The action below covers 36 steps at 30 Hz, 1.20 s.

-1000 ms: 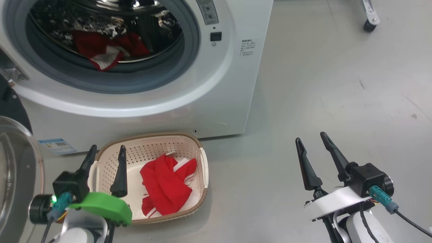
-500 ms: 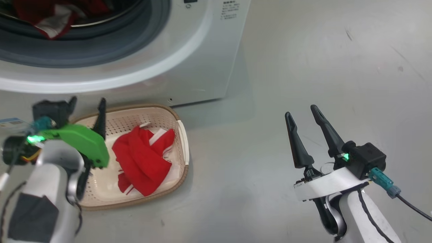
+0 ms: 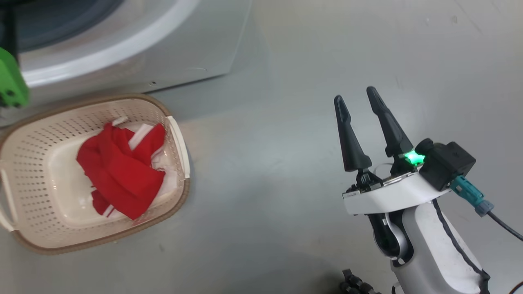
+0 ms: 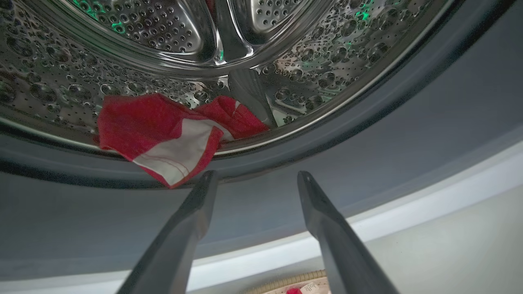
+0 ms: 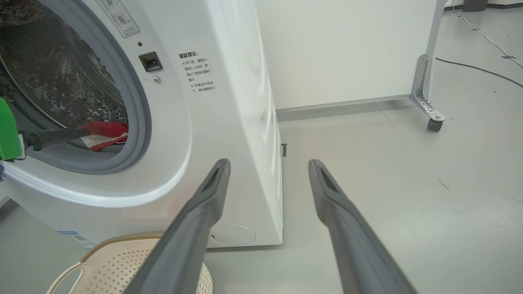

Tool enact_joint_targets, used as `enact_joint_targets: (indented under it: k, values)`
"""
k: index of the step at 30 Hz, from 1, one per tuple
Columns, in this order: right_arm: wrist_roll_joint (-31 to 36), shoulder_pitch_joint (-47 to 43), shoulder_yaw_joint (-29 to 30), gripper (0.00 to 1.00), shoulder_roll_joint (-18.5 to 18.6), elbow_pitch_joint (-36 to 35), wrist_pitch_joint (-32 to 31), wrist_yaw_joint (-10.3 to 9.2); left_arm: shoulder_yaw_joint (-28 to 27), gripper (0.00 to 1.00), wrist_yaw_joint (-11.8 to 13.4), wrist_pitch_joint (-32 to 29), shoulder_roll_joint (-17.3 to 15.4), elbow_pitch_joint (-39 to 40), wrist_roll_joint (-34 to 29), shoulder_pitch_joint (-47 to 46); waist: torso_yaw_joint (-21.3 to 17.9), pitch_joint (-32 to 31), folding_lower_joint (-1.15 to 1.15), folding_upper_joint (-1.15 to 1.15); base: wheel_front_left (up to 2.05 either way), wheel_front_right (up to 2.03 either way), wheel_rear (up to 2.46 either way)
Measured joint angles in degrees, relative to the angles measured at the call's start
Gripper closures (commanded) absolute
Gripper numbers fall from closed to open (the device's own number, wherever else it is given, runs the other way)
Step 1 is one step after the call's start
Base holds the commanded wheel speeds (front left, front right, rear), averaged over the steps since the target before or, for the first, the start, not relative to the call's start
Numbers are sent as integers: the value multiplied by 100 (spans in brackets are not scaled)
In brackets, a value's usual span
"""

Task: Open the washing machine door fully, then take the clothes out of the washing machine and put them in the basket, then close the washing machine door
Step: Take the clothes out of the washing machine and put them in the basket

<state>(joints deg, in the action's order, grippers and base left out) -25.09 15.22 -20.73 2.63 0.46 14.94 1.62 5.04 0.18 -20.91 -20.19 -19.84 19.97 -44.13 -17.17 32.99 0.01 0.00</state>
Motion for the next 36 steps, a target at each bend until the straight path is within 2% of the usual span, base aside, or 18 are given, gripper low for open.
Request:
enact_joint_targets:
  k: [5,13,22,34,35,36]
  values:
    - [-176,278,-90,0,-1,-66,0,-38,-107,0,-52,-190,-409,-37,-153,-641,-239,398,1,0,0,0,0]
    - [-346,457,-185,0,-2,-69,0,-180,-152,0,-108,-321,-794,-300,-309,-1232,-626,831,1,0,0,0,0]
    - [-388,527,-225,0,-3,-63,0,-236,-59,0,-197,-583,-1296,-591,-700,-1616,-822,1053,0,0,0,0,0]
    - [-415,689,-300,0,-5,-65,0,-291,-32,0,-99,-1158,-1468,-961,-868,-1955,-838,1158,0,0,0,0,0]
    - [-415,690,-300,0,-5,-65,0,-312,-26,52,-99,-1184,-1467,-964,-868,-1974,-840,1162,0,0,0,0,0]
    - [-415,691,-300,0,-5,-64,0,-325,-19,76,-99,-1198,-1467,-977,-868,-1995,-842,1165,0,0,0,0,0]
